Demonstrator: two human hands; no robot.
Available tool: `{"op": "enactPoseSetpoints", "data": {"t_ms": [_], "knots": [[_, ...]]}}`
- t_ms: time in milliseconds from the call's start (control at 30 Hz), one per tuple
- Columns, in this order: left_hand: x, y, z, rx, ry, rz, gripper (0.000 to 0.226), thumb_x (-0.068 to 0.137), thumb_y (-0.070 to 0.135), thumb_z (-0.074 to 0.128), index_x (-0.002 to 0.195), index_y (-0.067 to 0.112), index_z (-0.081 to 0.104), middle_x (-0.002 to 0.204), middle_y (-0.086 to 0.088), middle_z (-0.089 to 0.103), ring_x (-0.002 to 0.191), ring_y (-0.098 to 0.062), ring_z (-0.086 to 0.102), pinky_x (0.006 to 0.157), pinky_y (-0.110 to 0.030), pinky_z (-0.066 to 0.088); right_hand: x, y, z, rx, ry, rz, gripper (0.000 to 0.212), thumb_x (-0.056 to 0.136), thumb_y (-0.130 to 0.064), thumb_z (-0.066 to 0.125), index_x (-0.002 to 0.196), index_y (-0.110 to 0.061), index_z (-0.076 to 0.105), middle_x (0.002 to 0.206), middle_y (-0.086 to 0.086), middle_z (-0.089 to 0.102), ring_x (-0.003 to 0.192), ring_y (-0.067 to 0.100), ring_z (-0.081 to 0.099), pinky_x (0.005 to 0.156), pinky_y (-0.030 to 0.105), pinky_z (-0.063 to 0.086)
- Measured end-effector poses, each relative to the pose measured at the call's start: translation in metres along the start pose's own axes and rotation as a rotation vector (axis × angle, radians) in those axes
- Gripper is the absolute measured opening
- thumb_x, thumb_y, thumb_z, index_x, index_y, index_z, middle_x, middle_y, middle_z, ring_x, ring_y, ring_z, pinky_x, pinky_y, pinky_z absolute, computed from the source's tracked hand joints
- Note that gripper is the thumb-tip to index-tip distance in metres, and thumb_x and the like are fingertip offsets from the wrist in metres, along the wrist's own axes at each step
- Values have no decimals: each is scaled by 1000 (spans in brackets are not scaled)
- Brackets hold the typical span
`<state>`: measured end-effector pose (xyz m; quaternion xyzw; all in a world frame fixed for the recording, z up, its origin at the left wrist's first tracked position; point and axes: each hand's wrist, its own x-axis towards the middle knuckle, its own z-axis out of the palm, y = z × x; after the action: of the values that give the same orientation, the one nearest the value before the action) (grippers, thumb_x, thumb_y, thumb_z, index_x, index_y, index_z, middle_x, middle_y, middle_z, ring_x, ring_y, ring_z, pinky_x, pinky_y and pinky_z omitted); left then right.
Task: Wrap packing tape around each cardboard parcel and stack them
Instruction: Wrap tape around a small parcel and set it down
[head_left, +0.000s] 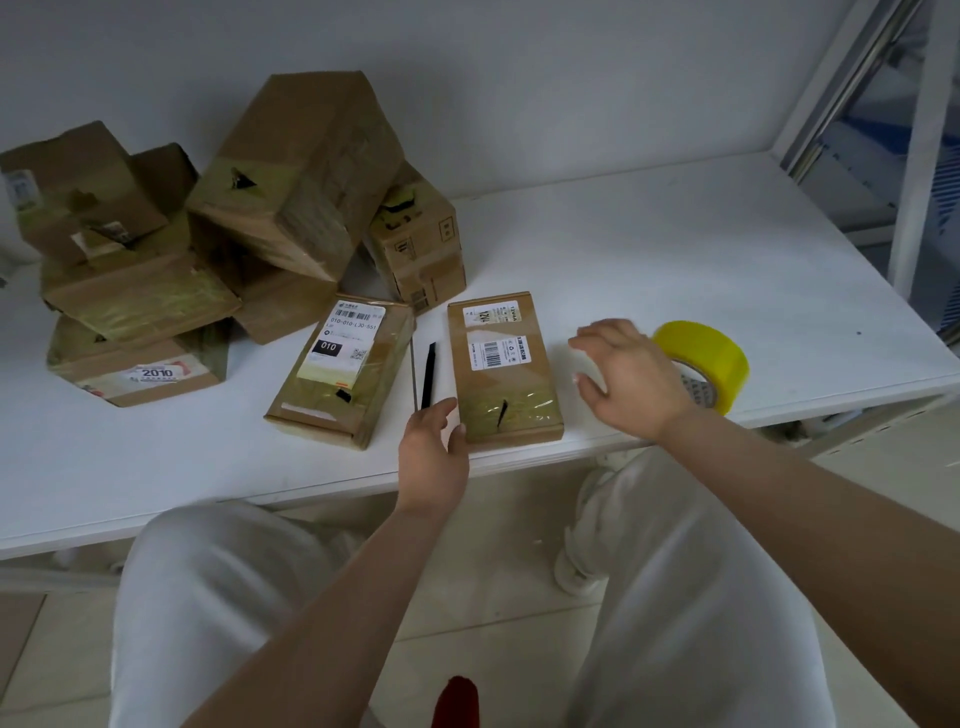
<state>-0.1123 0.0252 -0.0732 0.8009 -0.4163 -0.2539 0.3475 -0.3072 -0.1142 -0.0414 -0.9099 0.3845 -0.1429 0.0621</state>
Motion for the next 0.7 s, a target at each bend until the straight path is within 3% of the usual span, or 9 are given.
{"op": "enactPoseSetpoints", "data": {"t_ms": [100, 200, 300, 400, 467, 533, 700], "knots": [[-10, -3, 5, 142, 1, 230, 37, 96, 9, 53, 133, 8, 57, 133, -10, 53, 127, -24, 45, 106, -29, 39, -13, -17, 16, 50, -77, -74, 43, 75, -12, 71, 116, -1, 66, 114, 16, 67, 108, 37, 58, 88, 44, 53], [-16, 3, 12, 237, 21, 437, 38, 90, 4, 56, 127, 3, 60, 128, -14, 56, 121, -30, 47, 101, -38, 46, -24, -29, 27, 85, -106, -99, 47, 77, -22, 62, 120, -5, 65, 121, 13, 64, 111, 34, 55, 87, 43, 54], [-20, 1, 19, 399, -16, 557, 43, 87, 14, 50, 128, 5, 60, 127, -14, 57, 119, -34, 51, 99, -46, 48, -33, -35, 36, 62, -152, -130, 48, 72, -22, 65, 118, -6, 65, 122, 15, 62, 109, 36, 56, 84, 43, 55], [-25, -1, 23, 621, -160, 492, 57, 89, 21, 58, 144, 13, 44, 148, -14, 40, 138, -36, 33, 107, -57, 37, -39, -35, 42, 45, -201, -84, 51, 69, -19, 72, 118, -6, 65, 123, 18, 60, 111, 38, 55, 86, 46, 55], [-27, 0, 23, 766, -261, 397, 63, 97, 32, 47, 154, 21, 21, 161, -11, 11, 149, -33, 4, 117, -56, 18, -41, -35, 46, 54, -209, -61, 51, 70, -18, 73, 119, -6, 65, 125, 19, 59, 111, 40, 55, 85, 46, 55], [-26, 3, 22, 817, -294, 331, 64, 101, 36, 38, 155, 26, 7, 162, -7, -5, 148, -30, -14, 119, -52, 6, -44, -34, 49, 65, -209, -47, 54, 70, -17, 73, 121, -6, 63, 127, 20, 58, 111, 40, 55, 85, 45, 55], [-26, 12, 23, 736, -284, 341, 63, 101, 33, 38, 155, 18, 11, 163, -7, -7, 149, -25, -18, 120, -47, -1, -46, -36, 50, 85, -209, -23, 56, 69, -19, 74, 123, -7, 62, 129, 19, 57, 111, 40, 54, 86, 45, 55]]}}
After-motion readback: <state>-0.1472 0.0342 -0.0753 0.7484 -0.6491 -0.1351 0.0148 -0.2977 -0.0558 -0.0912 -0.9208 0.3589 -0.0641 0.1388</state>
